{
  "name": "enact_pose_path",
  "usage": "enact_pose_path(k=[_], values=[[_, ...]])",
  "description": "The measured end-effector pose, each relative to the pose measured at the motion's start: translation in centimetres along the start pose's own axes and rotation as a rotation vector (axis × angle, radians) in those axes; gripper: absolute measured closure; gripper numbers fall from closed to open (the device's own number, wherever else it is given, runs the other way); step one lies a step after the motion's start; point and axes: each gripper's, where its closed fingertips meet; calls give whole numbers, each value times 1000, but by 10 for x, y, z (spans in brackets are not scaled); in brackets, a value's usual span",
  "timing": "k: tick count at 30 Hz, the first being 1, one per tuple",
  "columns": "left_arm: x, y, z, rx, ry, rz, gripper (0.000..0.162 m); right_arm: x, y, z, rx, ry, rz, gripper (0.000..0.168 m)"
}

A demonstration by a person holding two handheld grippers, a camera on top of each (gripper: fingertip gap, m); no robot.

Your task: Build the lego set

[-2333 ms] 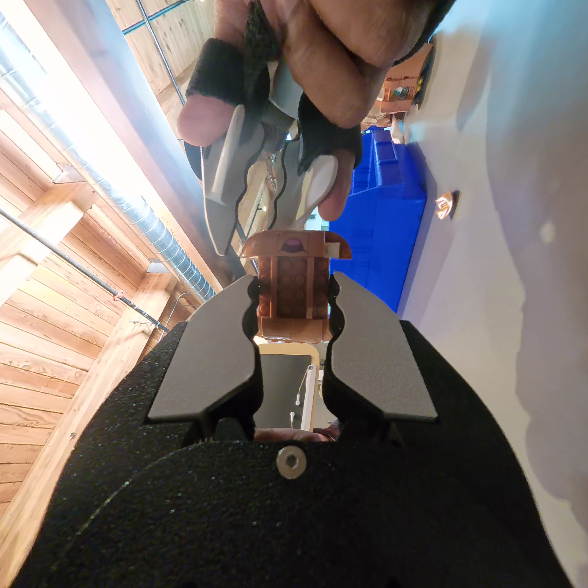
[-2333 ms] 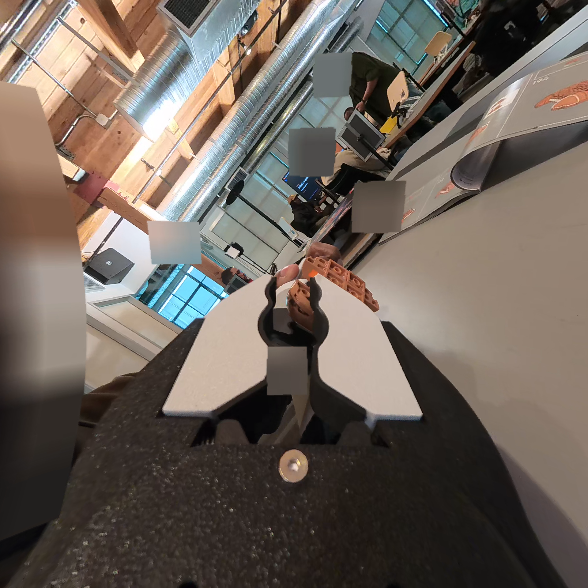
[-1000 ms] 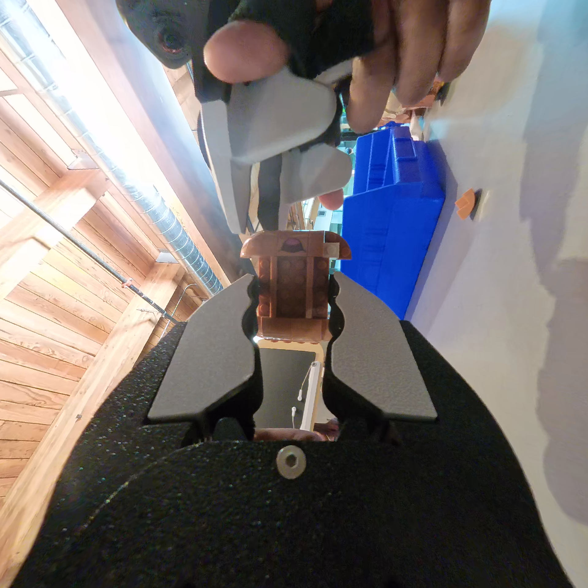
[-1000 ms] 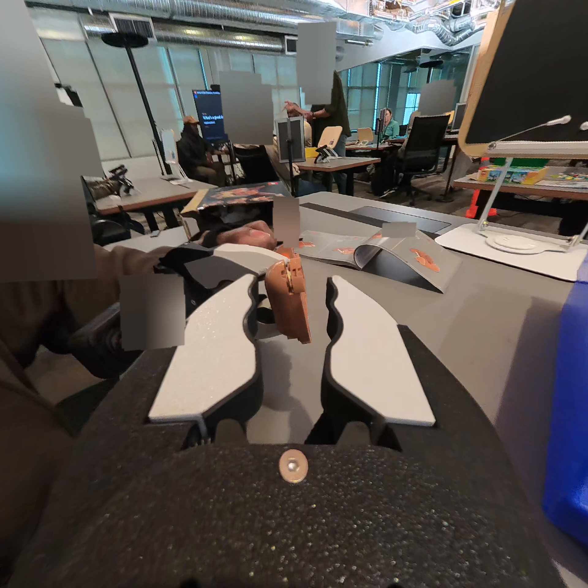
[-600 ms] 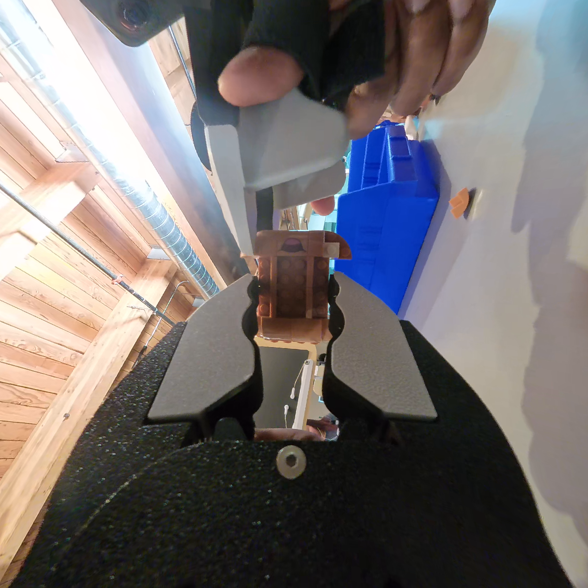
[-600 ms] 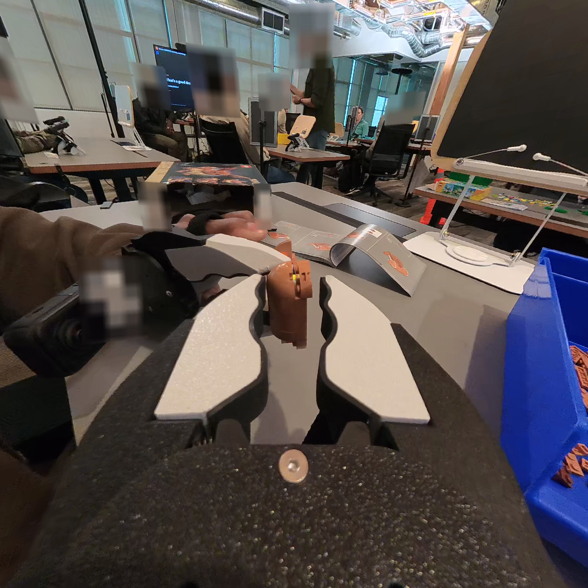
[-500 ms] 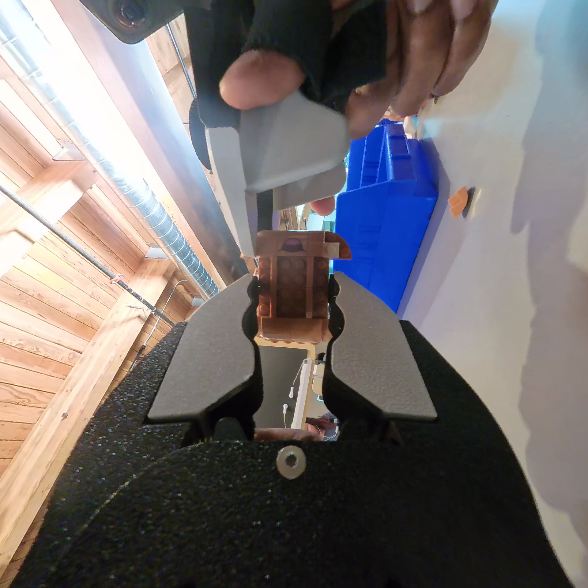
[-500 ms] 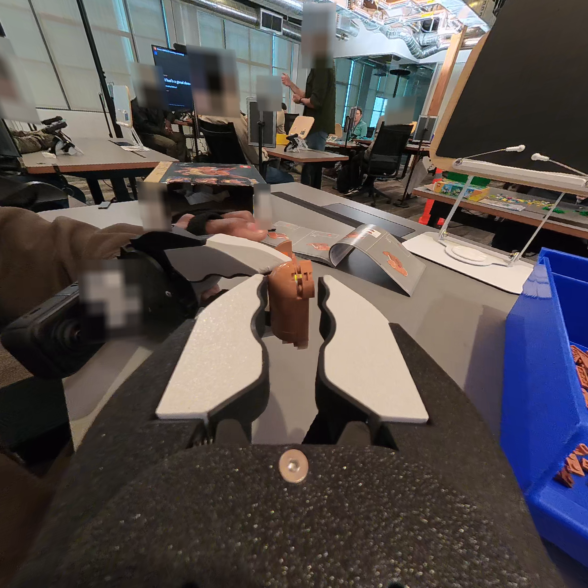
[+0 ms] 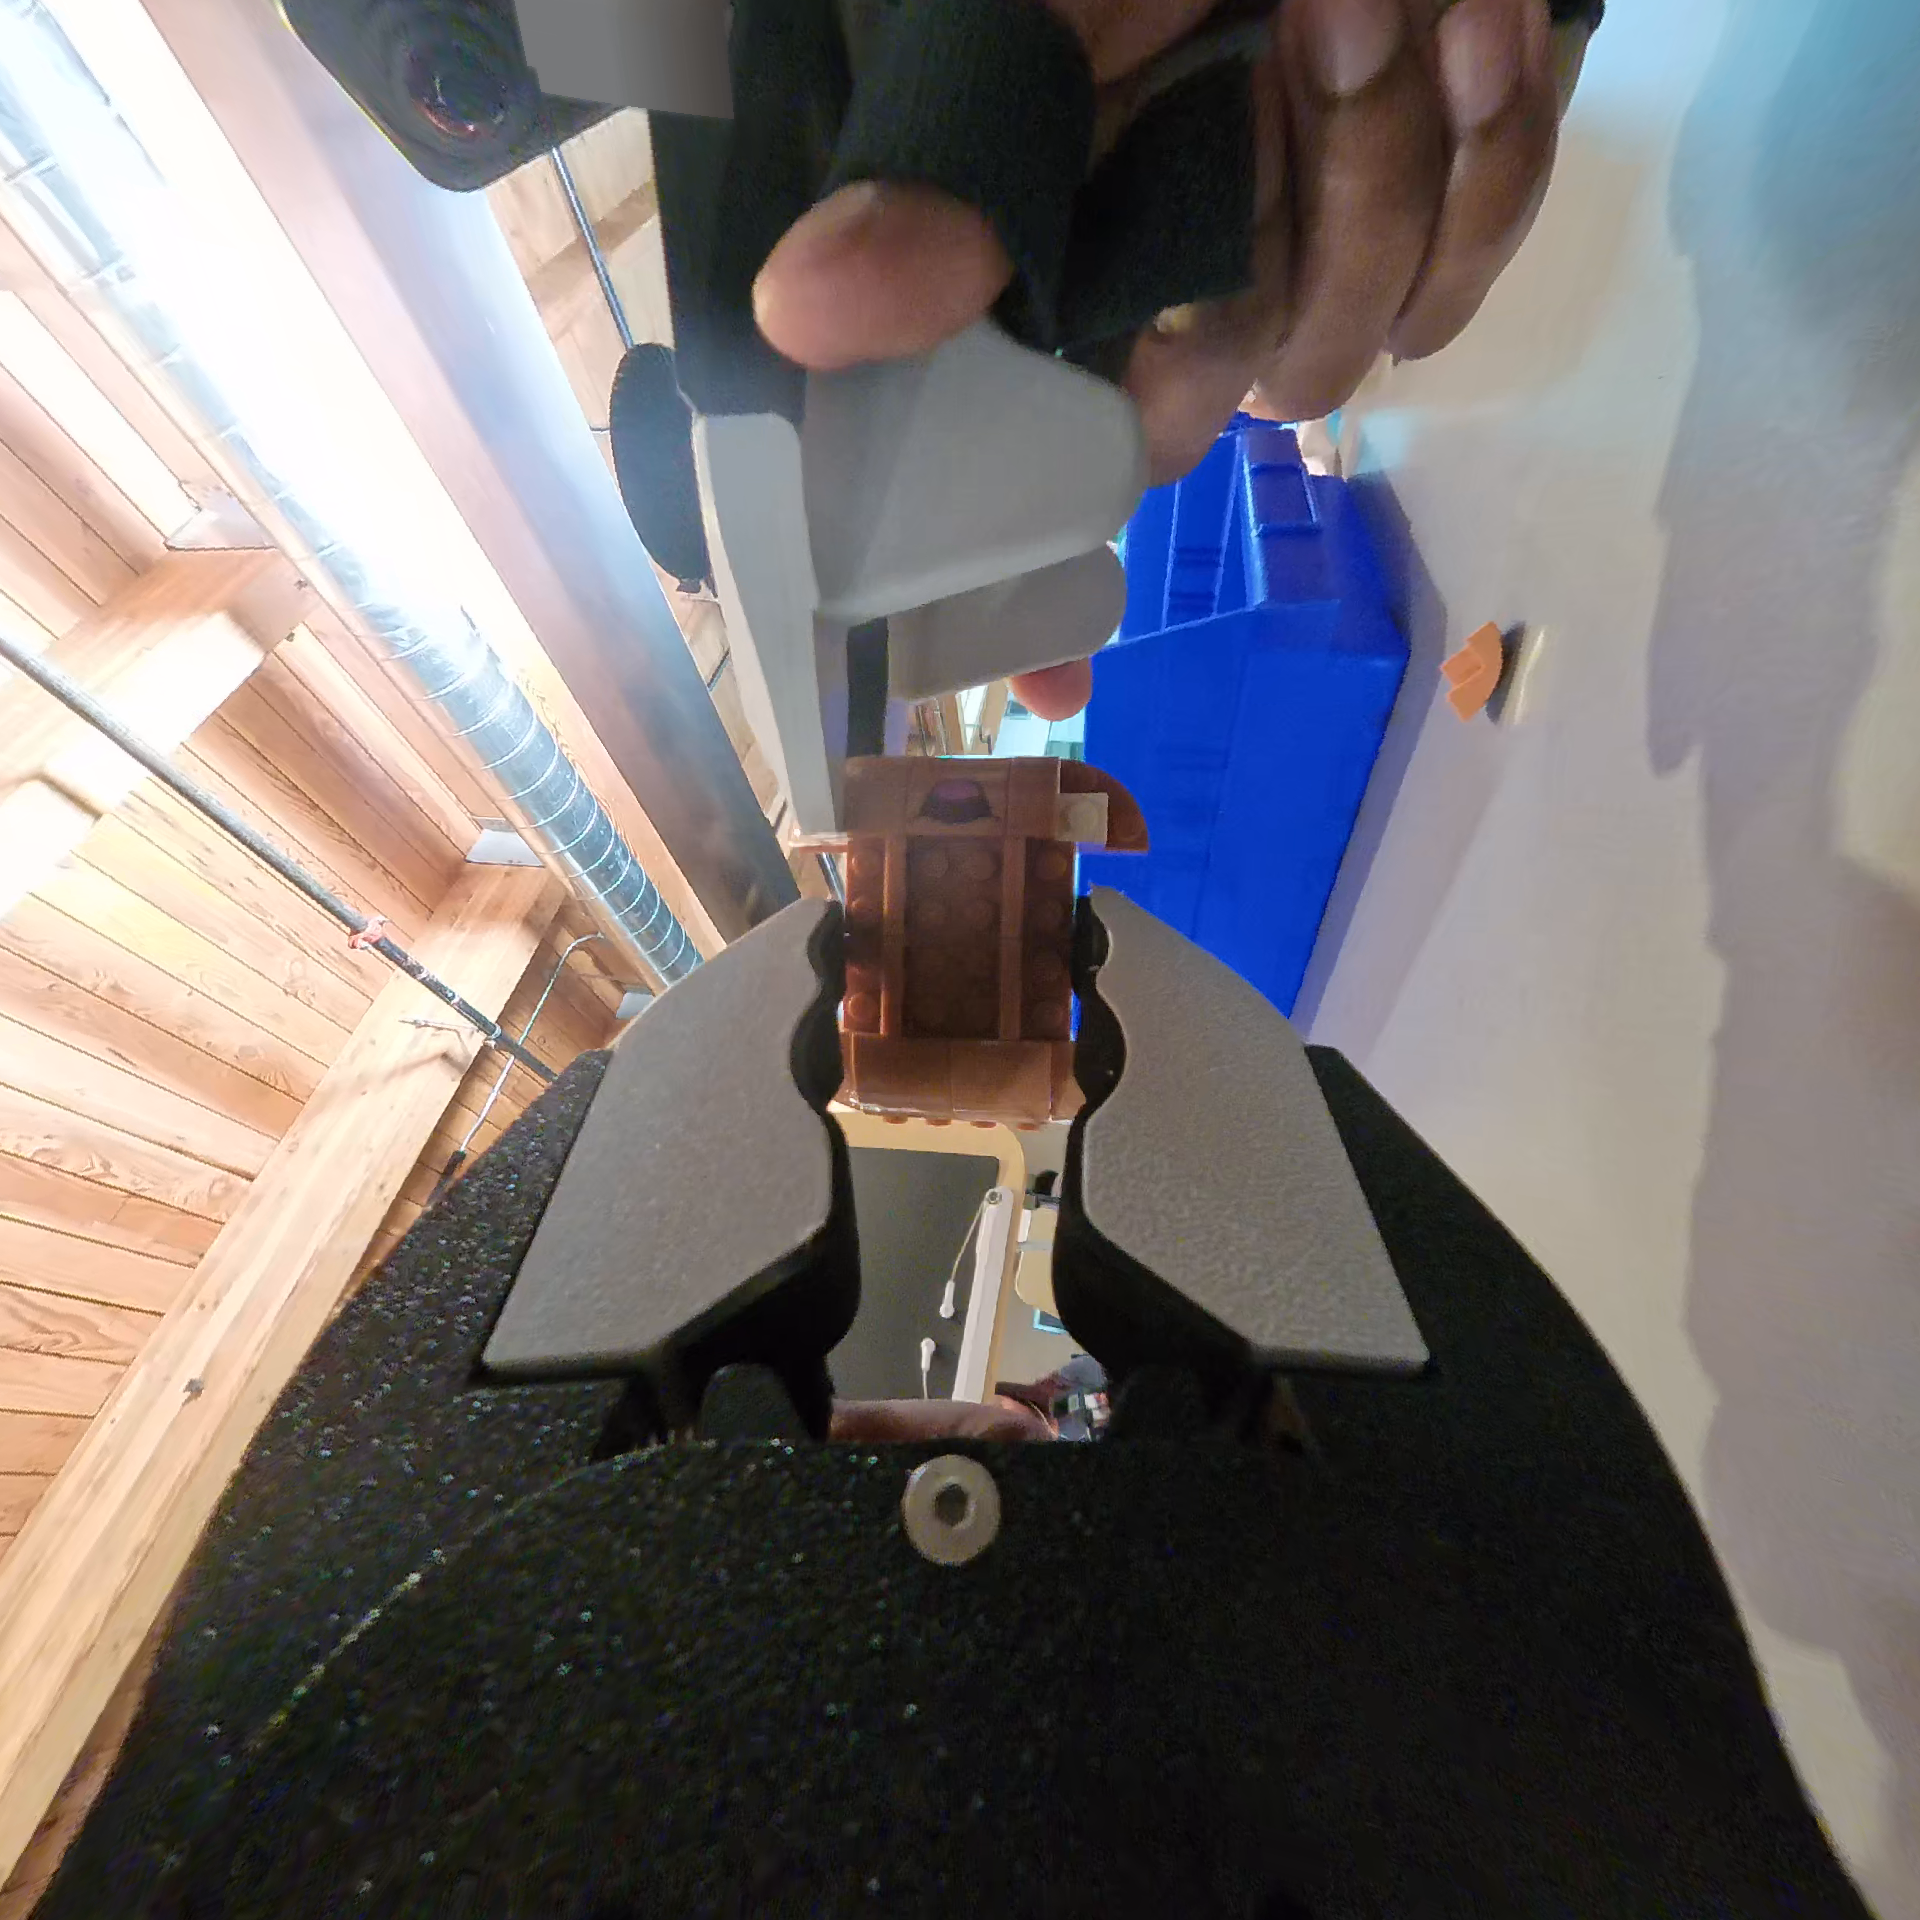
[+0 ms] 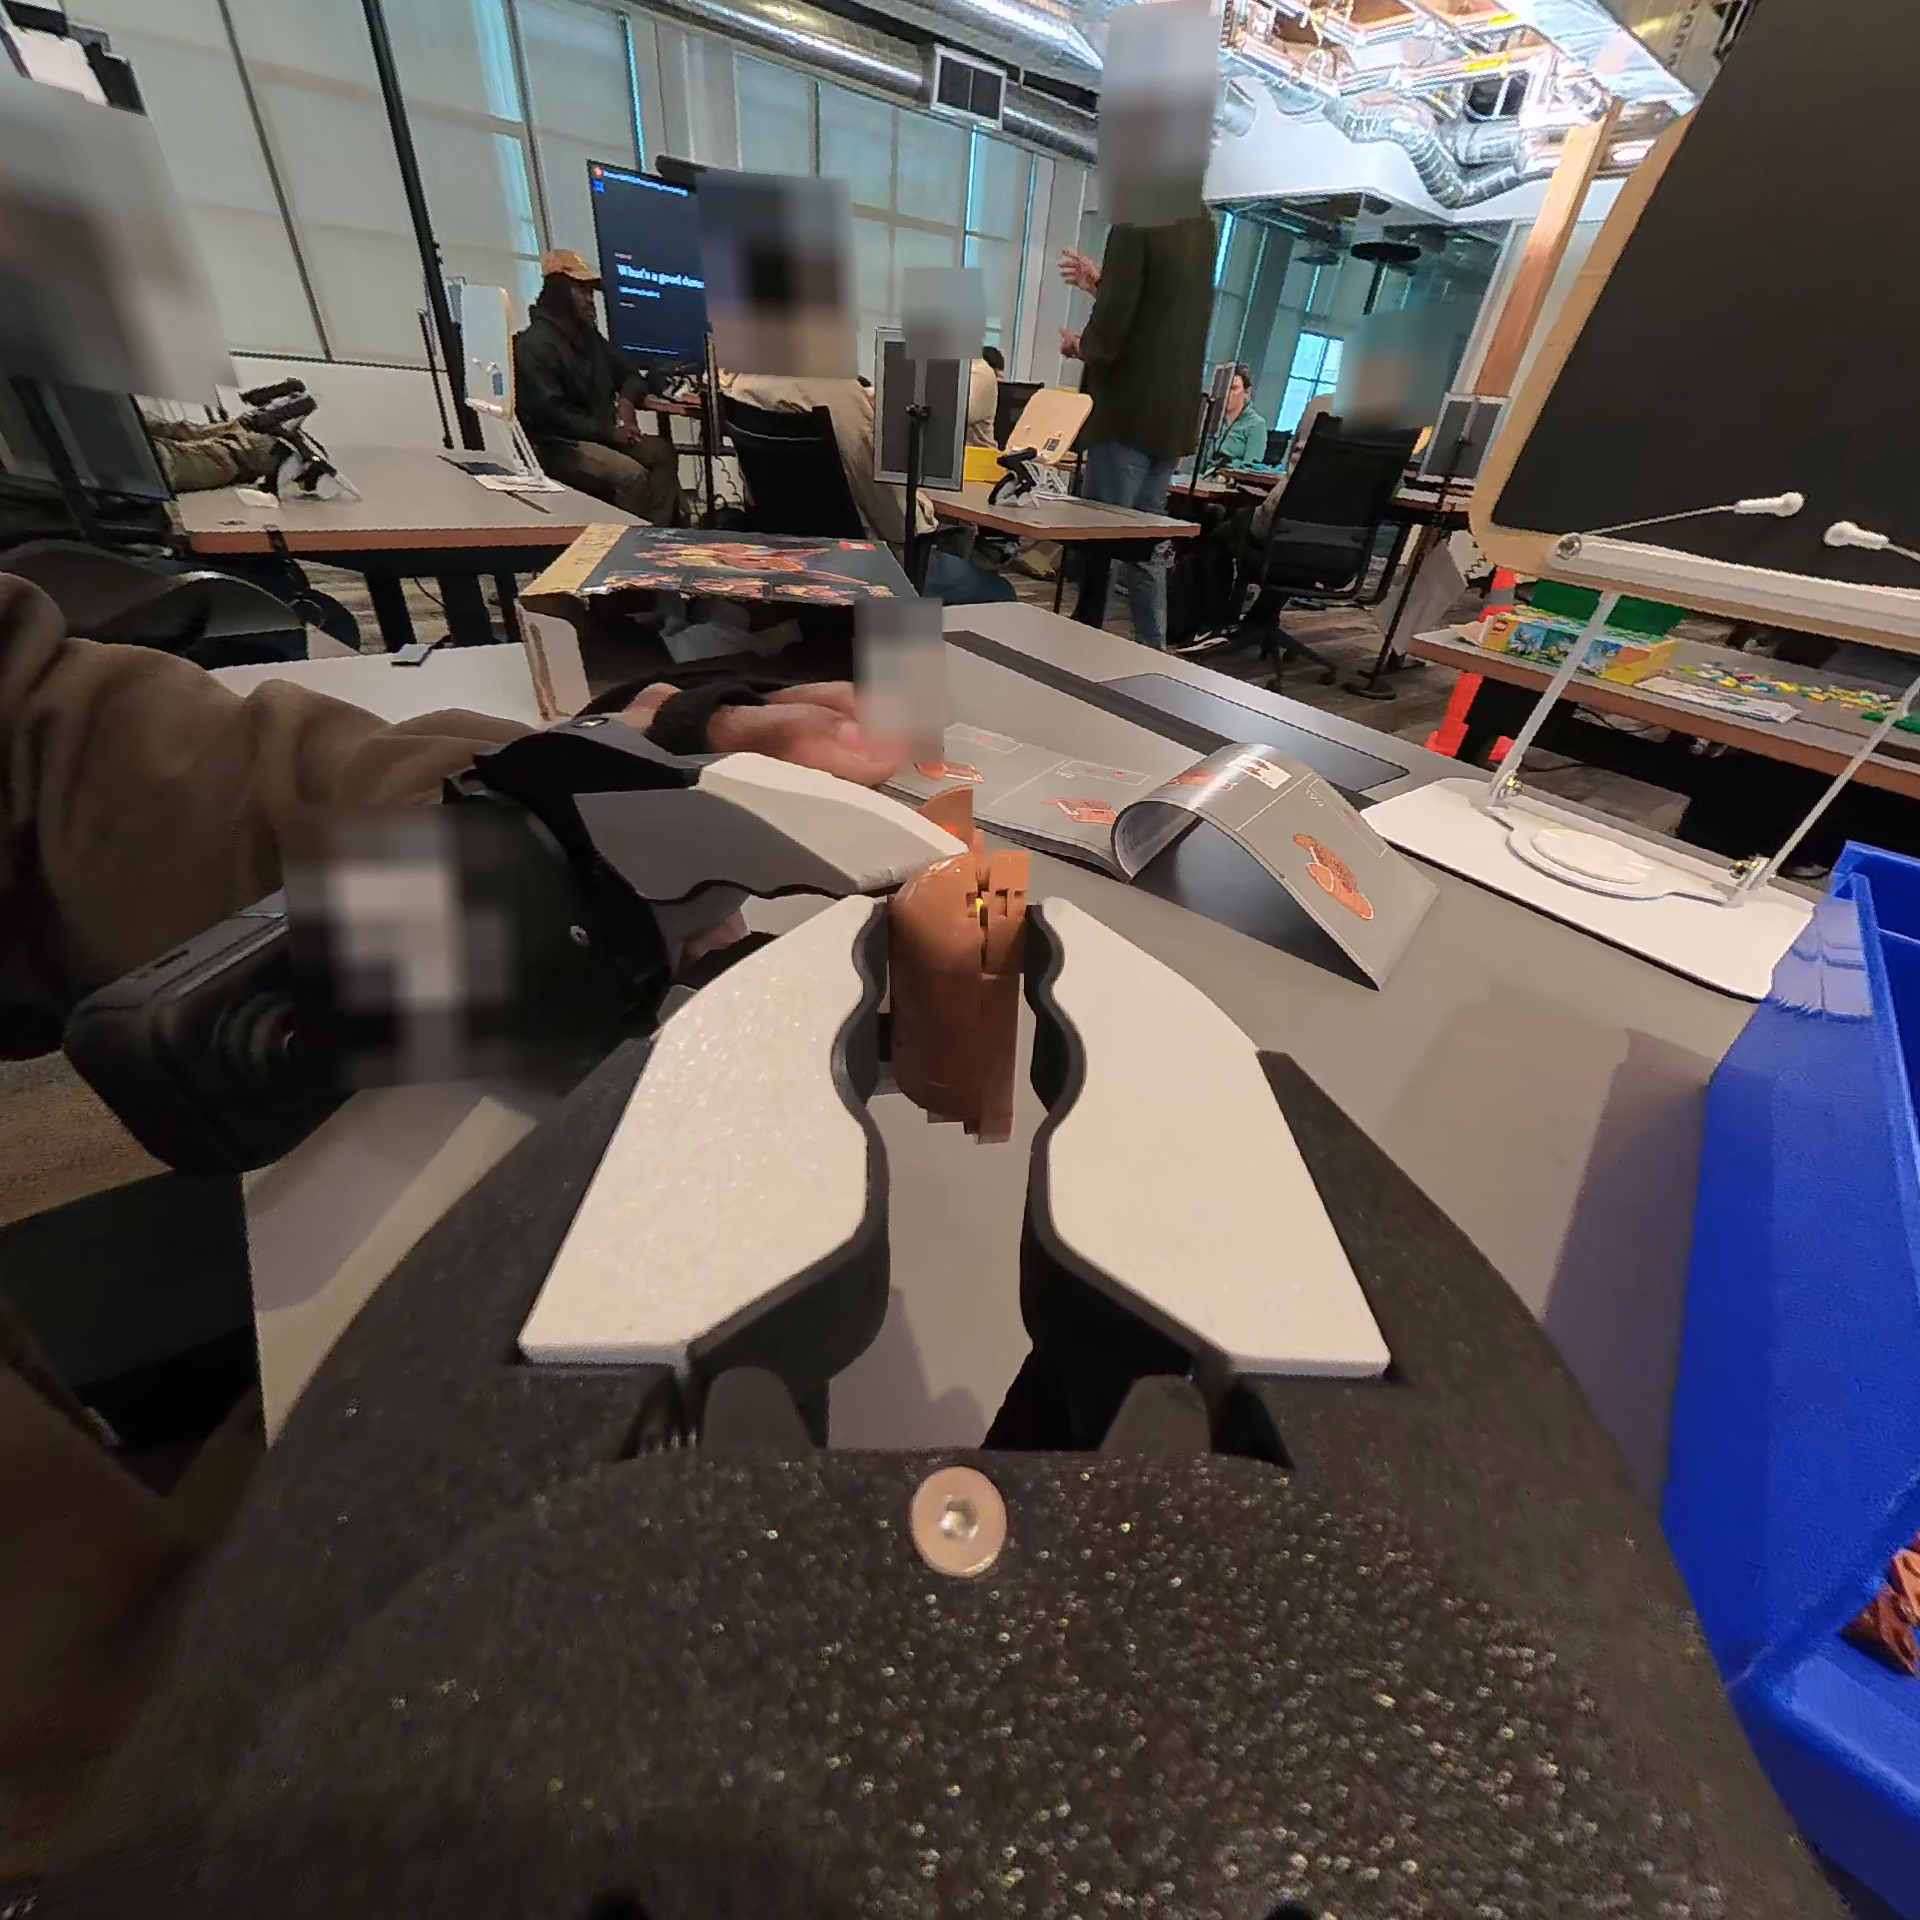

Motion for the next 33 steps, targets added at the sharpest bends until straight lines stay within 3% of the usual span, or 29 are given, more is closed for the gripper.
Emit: enact_pose_path(k=[16, 33], values=[[2, 0, -7, -38, -36, 7, 120, 5, 1, -6, 78, -8, -113, 126], [3, -2, -9, -31, -48, 20, 120, -2, 9, 4, 95, 33, -120, 143]])
Point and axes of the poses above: each gripper's, where its closed fingertips meet, x back along the fingers, z out of its underside, y = z × x across the jaws, and after that the axes turned 2 degrees about x, right-handed
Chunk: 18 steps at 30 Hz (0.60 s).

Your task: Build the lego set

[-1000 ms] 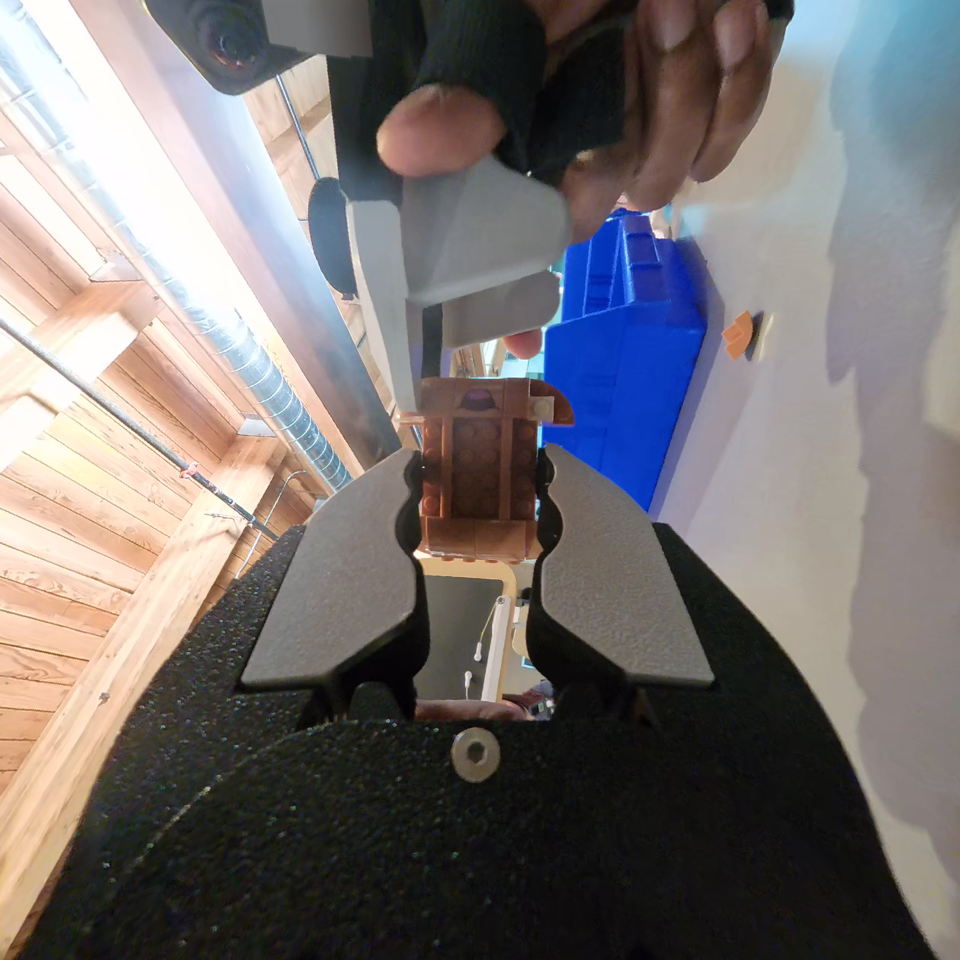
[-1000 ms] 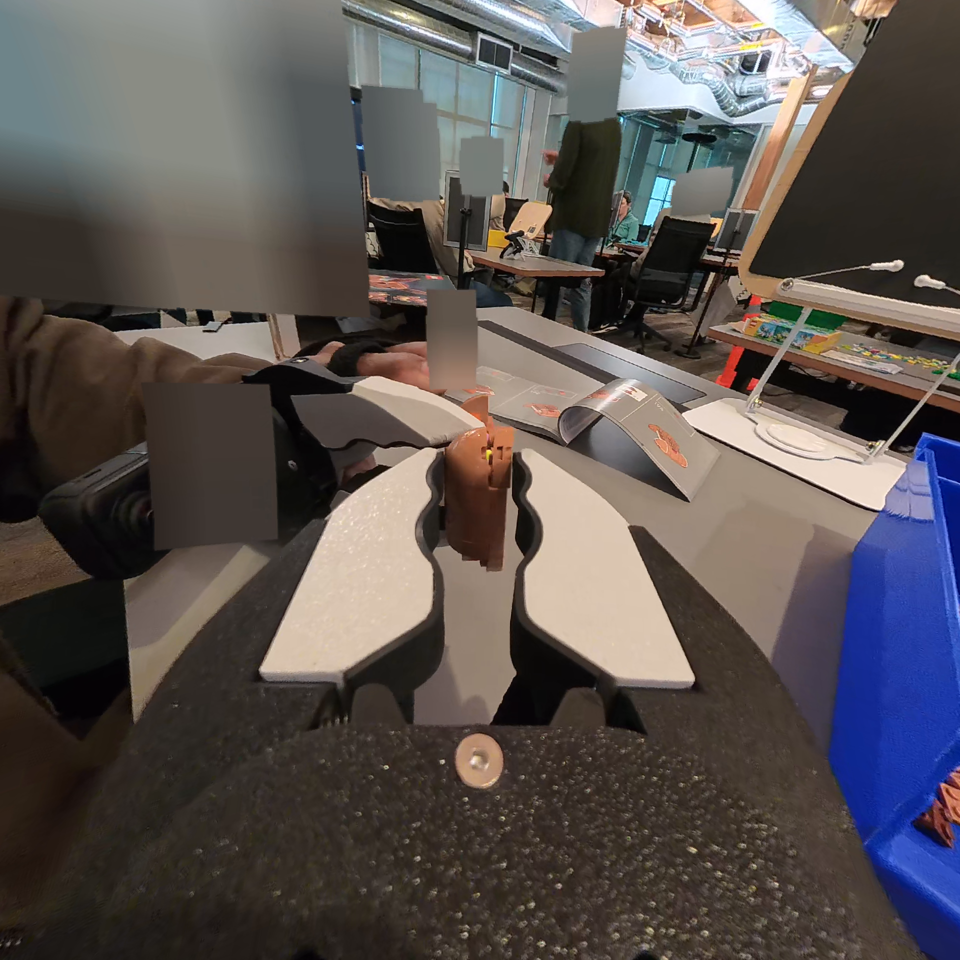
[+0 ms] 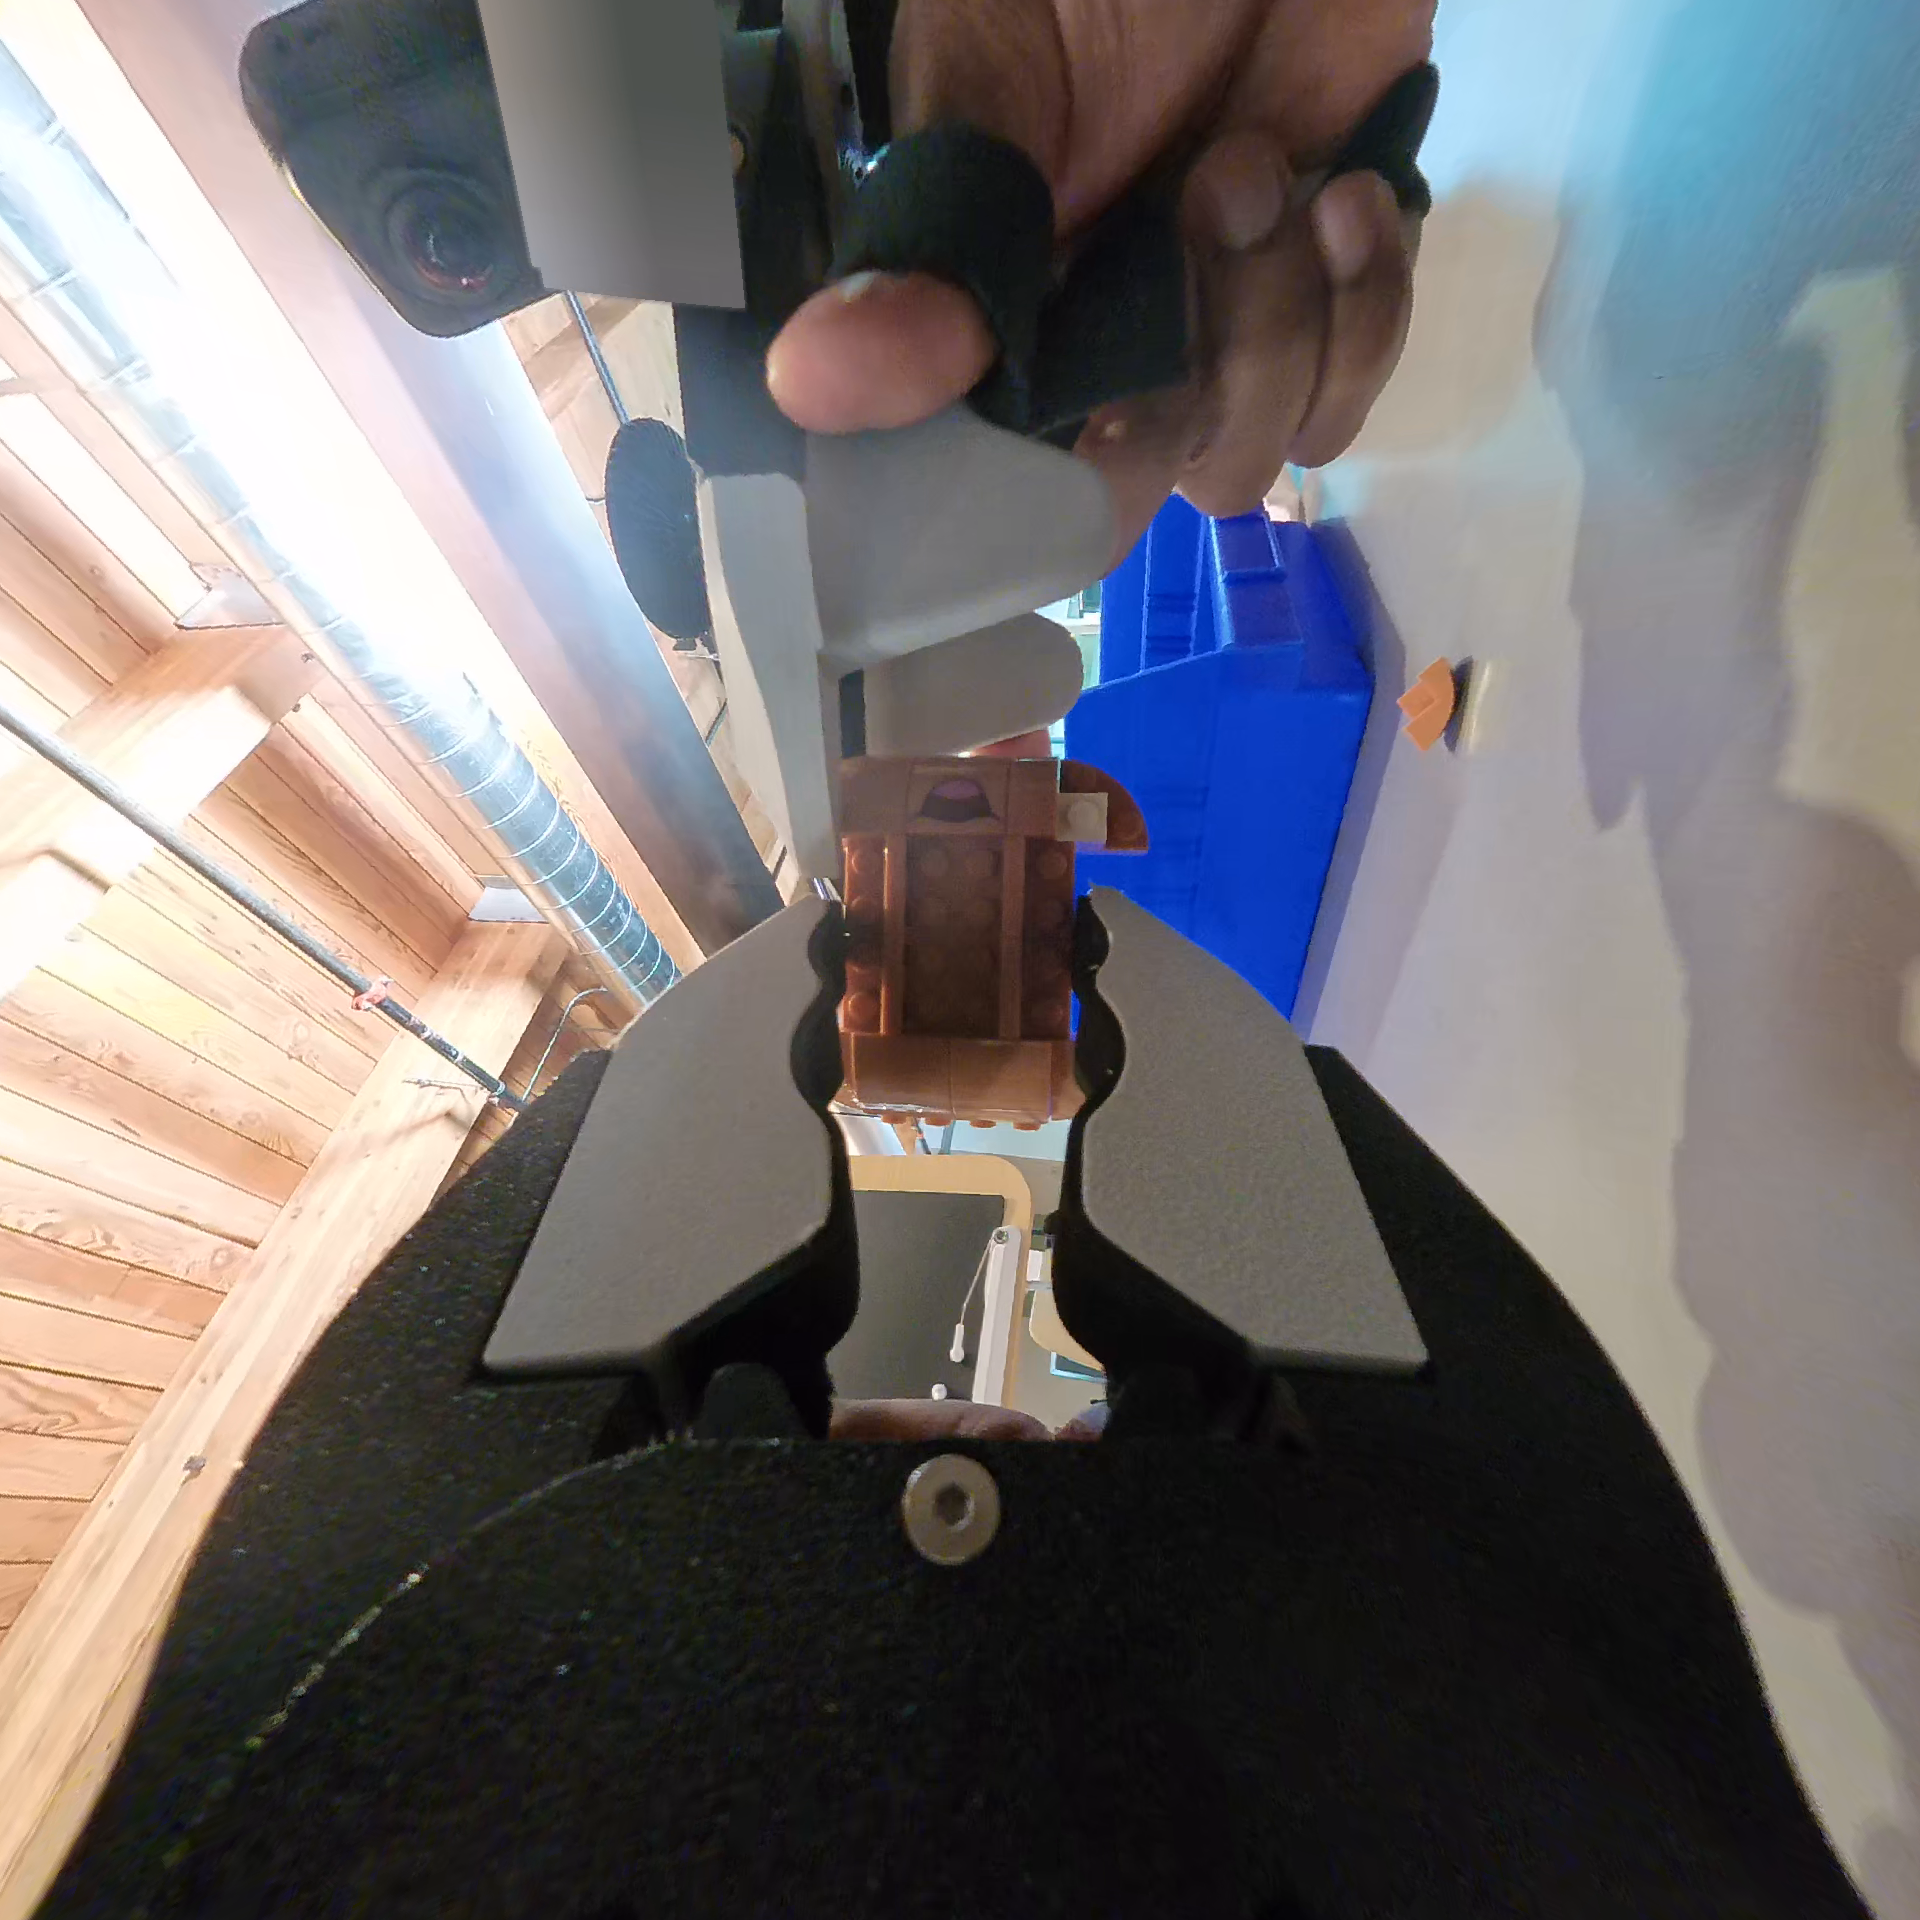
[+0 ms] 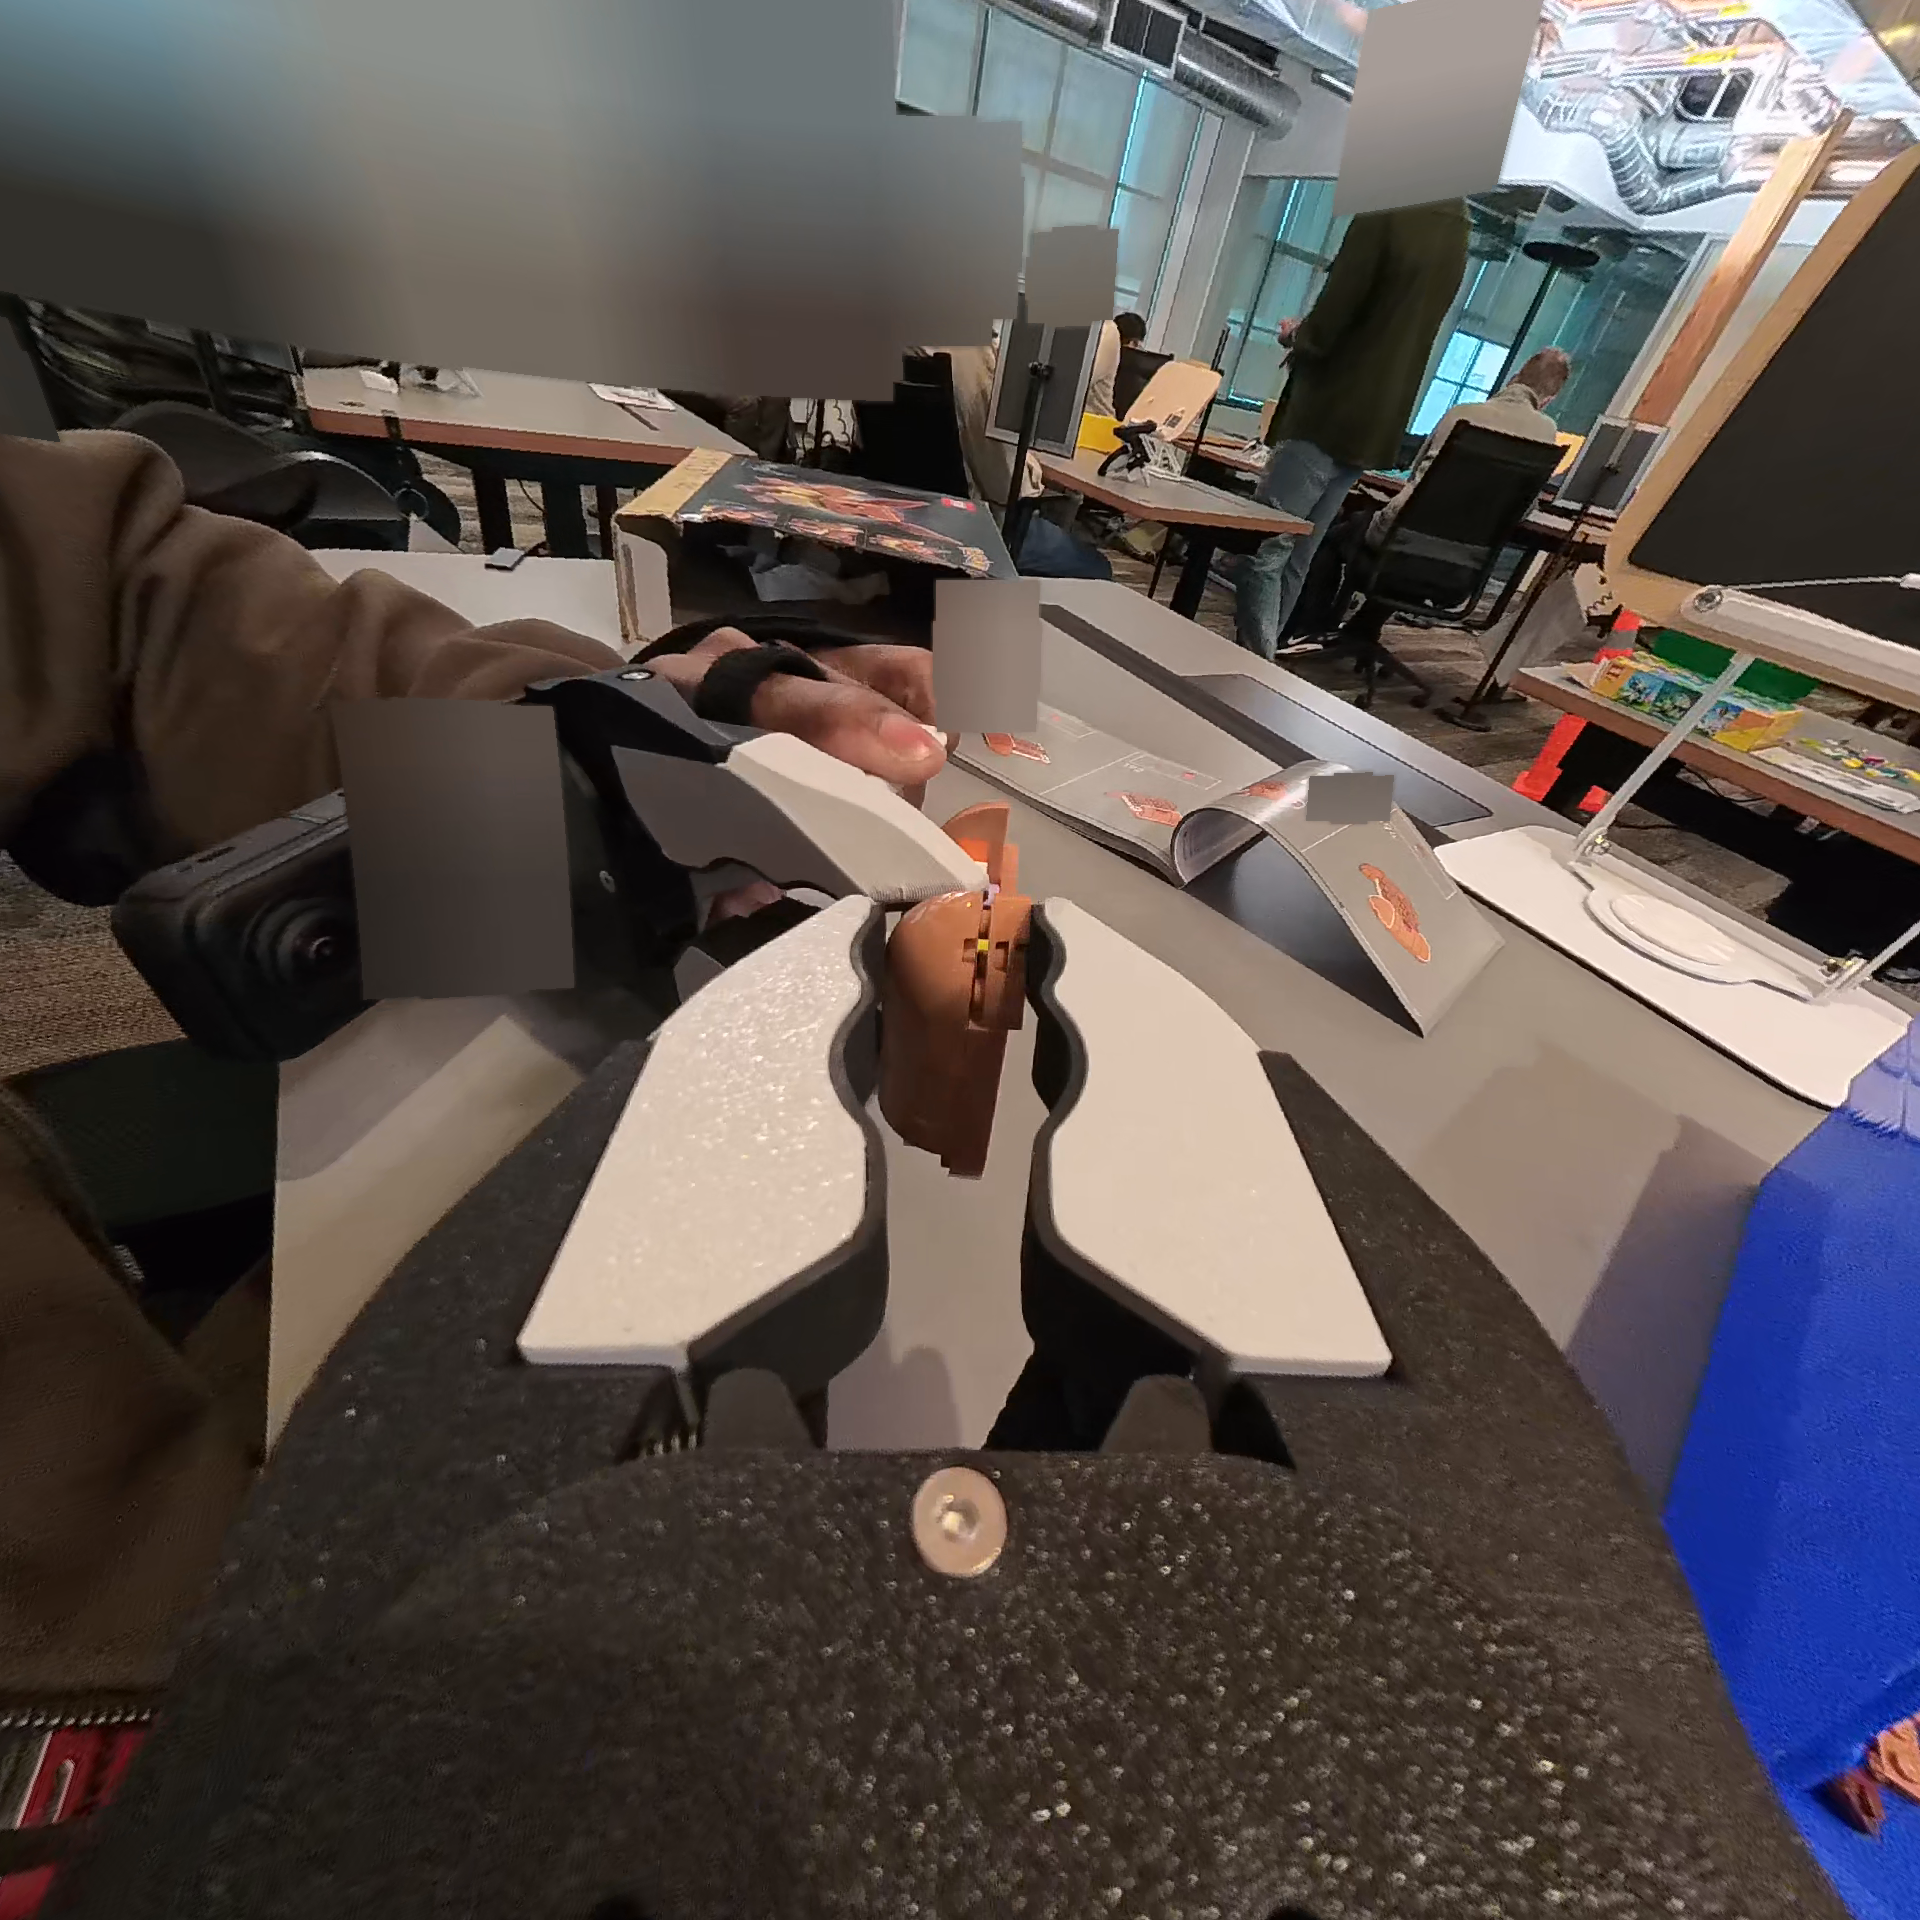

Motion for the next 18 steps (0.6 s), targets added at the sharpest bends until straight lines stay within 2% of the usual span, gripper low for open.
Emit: enact_pose_path(k=[18], values=[[0, 4, 2, 9, 16, -13, 120, -1, 0, -4, -25, -39, 36, 145]])
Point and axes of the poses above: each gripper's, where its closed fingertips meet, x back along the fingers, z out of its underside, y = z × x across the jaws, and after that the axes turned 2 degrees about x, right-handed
